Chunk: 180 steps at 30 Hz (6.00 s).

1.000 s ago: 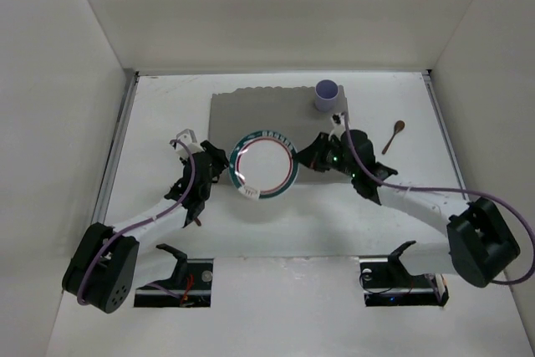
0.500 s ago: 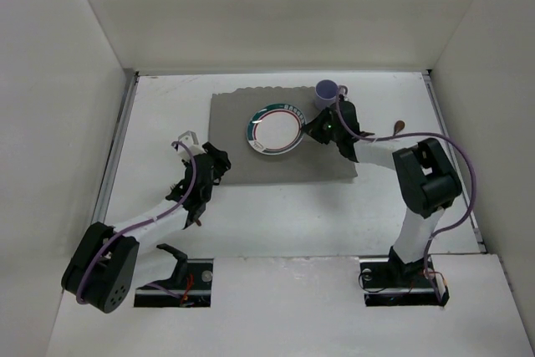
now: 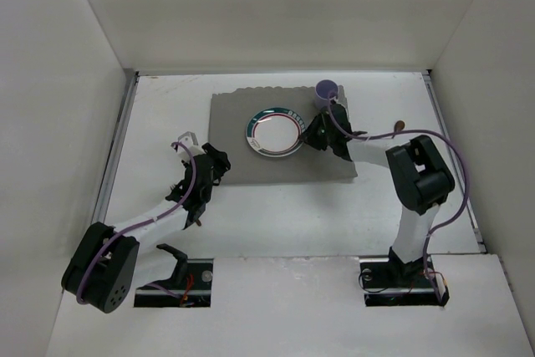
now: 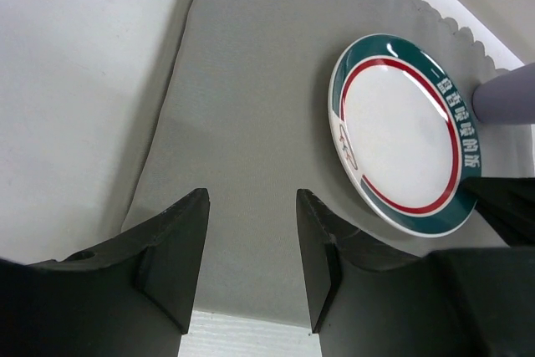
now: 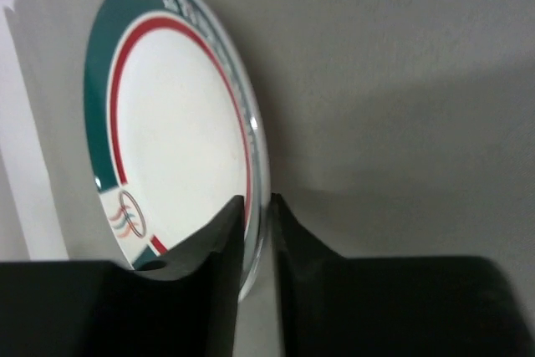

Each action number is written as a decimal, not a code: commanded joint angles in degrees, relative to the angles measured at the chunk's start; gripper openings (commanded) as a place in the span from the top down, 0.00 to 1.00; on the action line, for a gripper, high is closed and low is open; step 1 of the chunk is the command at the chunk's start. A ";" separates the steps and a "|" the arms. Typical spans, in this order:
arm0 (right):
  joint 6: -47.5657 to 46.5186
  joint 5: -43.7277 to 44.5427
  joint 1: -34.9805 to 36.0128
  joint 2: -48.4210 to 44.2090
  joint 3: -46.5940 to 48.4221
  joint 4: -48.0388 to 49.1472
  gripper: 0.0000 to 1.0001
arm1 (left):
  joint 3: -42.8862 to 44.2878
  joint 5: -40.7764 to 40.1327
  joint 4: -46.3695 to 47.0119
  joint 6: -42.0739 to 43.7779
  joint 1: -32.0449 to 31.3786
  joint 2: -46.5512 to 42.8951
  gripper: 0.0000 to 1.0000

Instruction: Set the dinner table for one person

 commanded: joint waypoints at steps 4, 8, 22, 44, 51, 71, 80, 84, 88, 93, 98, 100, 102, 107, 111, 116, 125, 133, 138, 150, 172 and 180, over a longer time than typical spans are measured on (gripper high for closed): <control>-3.04 1.75 1.46 -5.67 -3.48 -1.06 0.67 | -0.08 -1.32 2.99 -0.33 -0.61 -0.92 0.56; -5.76 3.15 1.89 -10.67 -6.29 -2.46 0.61 | -0.35 -1.23 2.64 -0.42 -0.43 -1.61 0.56; -12.36 20.28 -16.90 -24.41 -13.07 -7.30 0.82 | 0.27 -1.58 2.99 -0.42 -2.54 -0.74 0.56; -18.51 20.83 -29.31 -6.39 1.17 -15.46 0.71 | 0.18 0.17 3.78 -0.95 -2.55 -0.13 0.56; -17.63 20.83 -27.20 -6.82 -0.93 -17.14 0.70 | -0.43 0.79 3.87 -1.30 -1.23 -0.92 0.56; -18.07 21.97 -23.95 -4.18 -1.99 -23.21 0.70 | -1.40 4.48 3.43 -3.05 1.67 -3.02 0.55; -17.72 25.74 -23.69 -13.22 -6.64 -19.61 0.92 | -1.84 5.10 3.43 -3.32 2.20 -3.99 0.55; -17.90 27.24 -21.58 -19.20 -8.31 -18.64 0.91 | -1.75 5.27 3.43 -3.41 2.38 -3.64 0.55; -19.21 28.74 -17.02 -23.60 -8.67 -19.51 0.91 | -1.67 4.66 3.78 -3.06 1.85 -3.29 0.55; -22.99 25.15 -5.86 -24.93 -7.09 -20.74 0.91 | -1.31 4.66 3.69 -2.53 1.85 -2.59 0.56; -24.58 17.85 3.03 -21.77 -5.59 -22.42 0.91 | -1.23 4.31 3.43 -2.44 2.46 -2.23 0.56; -24.40 16.35 4.87 -20.36 -5.59 -22.15 0.90 | -1.40 3.96 3.78 -2.27 2.46 -2.32 0.56; -24.58 14.60 5.58 -18.70 -5.59 -21.98 0.90 | -1.31 3.43 3.78 -2.26 2.46 -1.54 0.56; -24.93 12.74 5.59 -15.18 -4.54 -21.80 0.89 | -1.05 2.73 3.87 -1.83 1.94 -1.18 0.56; -25.10 13.70 5.06 -12.63 -3.05 -21.98 0.88 | -0.79 2.11 3.43 -1.74 1.85 -0.48 0.56; -25.19 15.55 3.74 -10.60 -0.06 -22.33 0.88 | -0.61 0.62 3.61 -1.39 1.76 0.14 0.56; -25.46 16.96 3.30 -9.01 0.30 -21.81 0.69 | 0.18 -1.57 4.04 -1.12 0.62 2.60 0.55; -24.32 18.89 3.65 -20.68 -4.35 -19.44 0.58 | 2.63 -7.46 -4.36 1.16 -1.40 -2.05 0.56; -21.94 18.90 7.95 -30.54 -10.33 -12.94 0.59 | 5.45 -10.10 -19.91 -0.68 -1.32 -8.64 0.55; -20.81 18.37 23.08 -34.07 -19.12 3.24 0.80 | 13.80 -13.45 -68.97 -10.86 2.02 -19.20 0.71; -17.72 15.91 20.79 -33.28 -22.38 6.50 0.69 | 4.49 -6.86 -63.11 -22.39 -0.70 -11.38 0.66; -18.07 16.08 19.30 -33.54 -22.73 5.98 0.68 | 3.52 -5.97 -61.25 -21.16 0.70 -9.00 0.75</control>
